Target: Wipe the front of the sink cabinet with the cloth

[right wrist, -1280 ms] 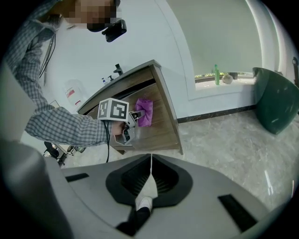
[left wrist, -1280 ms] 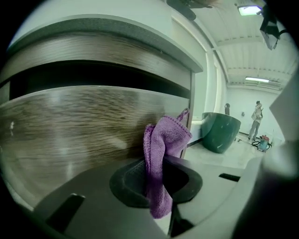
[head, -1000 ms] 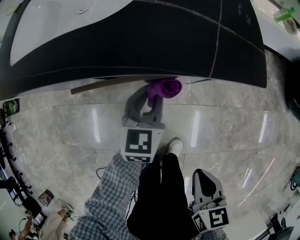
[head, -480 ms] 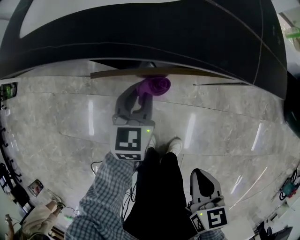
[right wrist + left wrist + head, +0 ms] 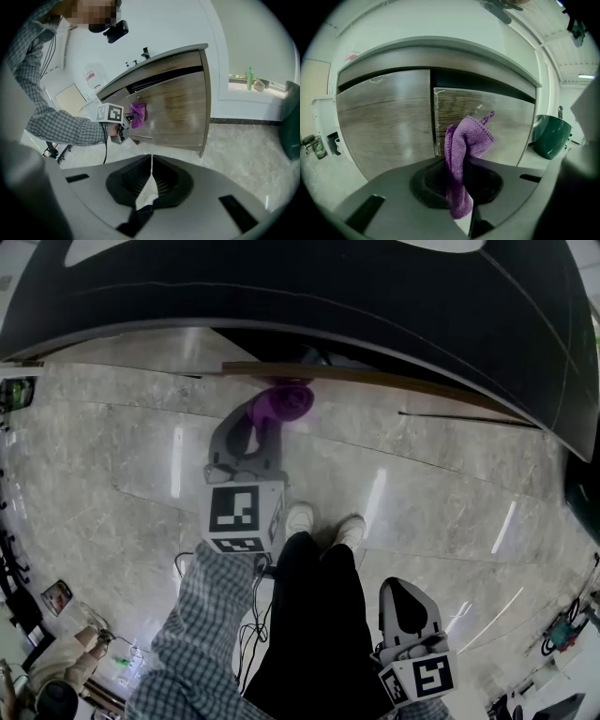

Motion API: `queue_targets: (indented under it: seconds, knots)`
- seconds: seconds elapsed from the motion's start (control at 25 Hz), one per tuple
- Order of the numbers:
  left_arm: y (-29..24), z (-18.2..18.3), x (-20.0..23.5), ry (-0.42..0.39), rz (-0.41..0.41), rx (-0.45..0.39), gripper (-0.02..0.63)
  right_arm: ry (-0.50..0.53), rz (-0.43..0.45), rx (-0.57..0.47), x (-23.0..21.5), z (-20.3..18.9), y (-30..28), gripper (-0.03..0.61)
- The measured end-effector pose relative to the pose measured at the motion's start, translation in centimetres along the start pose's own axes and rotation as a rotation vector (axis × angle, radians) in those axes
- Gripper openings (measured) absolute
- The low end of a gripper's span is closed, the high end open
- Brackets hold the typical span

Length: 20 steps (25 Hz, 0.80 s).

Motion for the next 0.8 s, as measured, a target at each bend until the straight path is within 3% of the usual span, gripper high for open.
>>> queue_targets:
  seconds: [0.36, 0.8]
  knots:
    - [1.4, -1.6, 2.8, 0.039, 0.098, 0.015, 0.054, 0.038, 0.027, 0.017, 0.1, 0.4, -1.2, 0.021]
    - [2.2, -4.9, 4.3, 0.119, 0.244, 0.077, 0.054, 0.014, 0.027, 0.038, -0.8, -0.3, -1.9, 0.021]
Point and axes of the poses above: the fingertips, and each gripper's own axes: y backward along the fingers, x to its left, z out of its top, the point moved 9 cm from there along y, backward along the fingers, and after that the axes turned 13 degrees about -x, right-handed, at the moved point
